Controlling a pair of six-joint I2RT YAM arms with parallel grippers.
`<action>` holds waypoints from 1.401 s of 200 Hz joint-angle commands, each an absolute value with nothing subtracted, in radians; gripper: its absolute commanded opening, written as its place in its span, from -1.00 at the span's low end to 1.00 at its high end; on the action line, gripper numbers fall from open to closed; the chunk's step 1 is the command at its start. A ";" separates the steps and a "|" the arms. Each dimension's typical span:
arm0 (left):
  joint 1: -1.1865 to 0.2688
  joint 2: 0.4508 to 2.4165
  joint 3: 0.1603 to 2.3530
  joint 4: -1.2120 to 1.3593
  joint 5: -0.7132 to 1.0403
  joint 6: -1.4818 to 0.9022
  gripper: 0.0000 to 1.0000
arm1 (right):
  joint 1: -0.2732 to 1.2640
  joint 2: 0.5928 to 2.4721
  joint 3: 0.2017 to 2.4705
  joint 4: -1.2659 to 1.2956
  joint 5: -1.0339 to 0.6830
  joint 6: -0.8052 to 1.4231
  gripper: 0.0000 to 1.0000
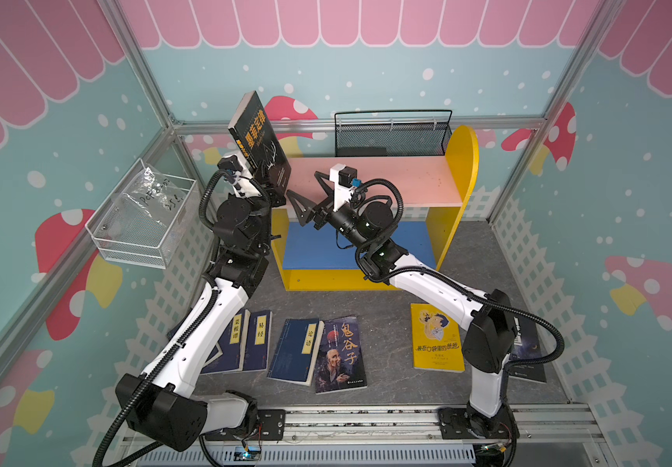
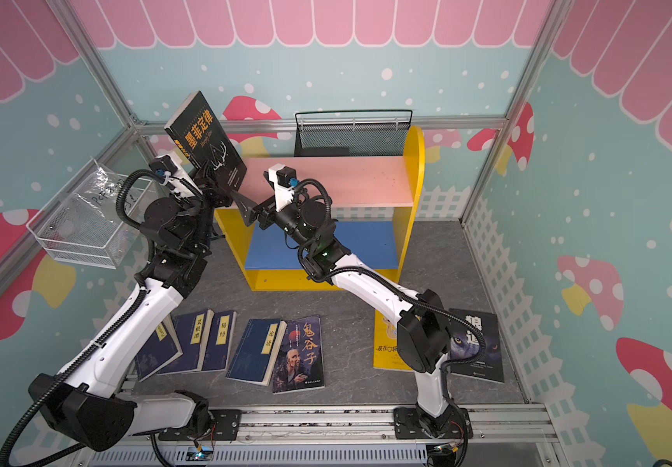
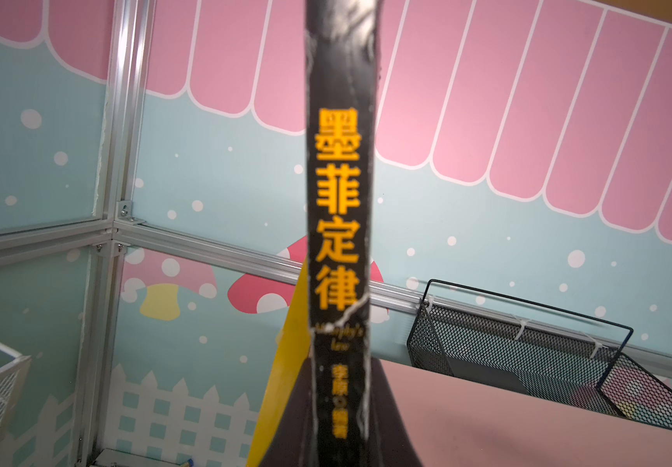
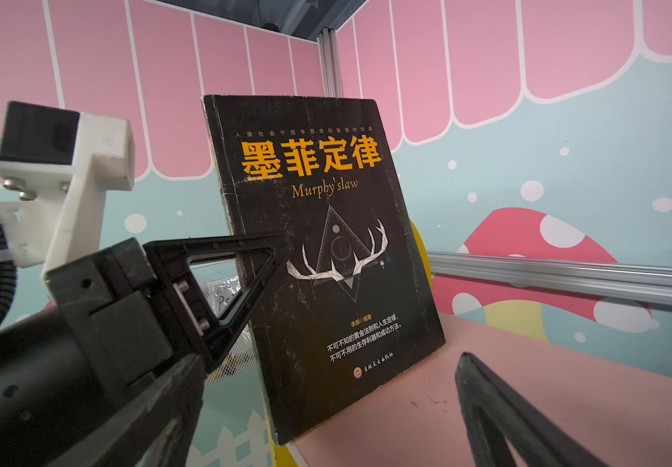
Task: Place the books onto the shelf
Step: 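Open the left gripper and withdraw both grippers from the standing black book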
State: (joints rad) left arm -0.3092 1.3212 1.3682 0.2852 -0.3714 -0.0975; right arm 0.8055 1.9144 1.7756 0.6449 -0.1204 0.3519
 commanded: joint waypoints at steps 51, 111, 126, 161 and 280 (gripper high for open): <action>-0.319 1.289 1.314 0.280 -0.423 -0.055 -0.33 | 0.813 1.945 1.740 0.617 -0.080 0.352 0.98; -0.328 1.259 1.301 0.285 -0.441 -0.051 0.00 | 0.813 1.946 1.737 0.619 -0.078 0.351 0.98; -0.331 1.234 1.296 0.284 -0.445 -0.038 0.19 | 0.813 1.945 1.735 0.618 -0.076 0.350 0.98; -0.333 1.118 1.288 0.215 -0.507 -0.043 0.96 | 0.813 1.932 1.729 0.620 -0.066 0.342 0.98; -0.334 0.790 1.404 -0.326 -0.643 -0.218 0.99 | 0.813 1.824 1.660 0.623 -0.040 0.307 0.99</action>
State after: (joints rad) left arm -0.3359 0.8040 1.3621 -0.1532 -0.6769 -0.1482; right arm 0.8070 1.8641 1.6997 0.6785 -0.0635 0.3149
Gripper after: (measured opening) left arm 0.994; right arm 0.993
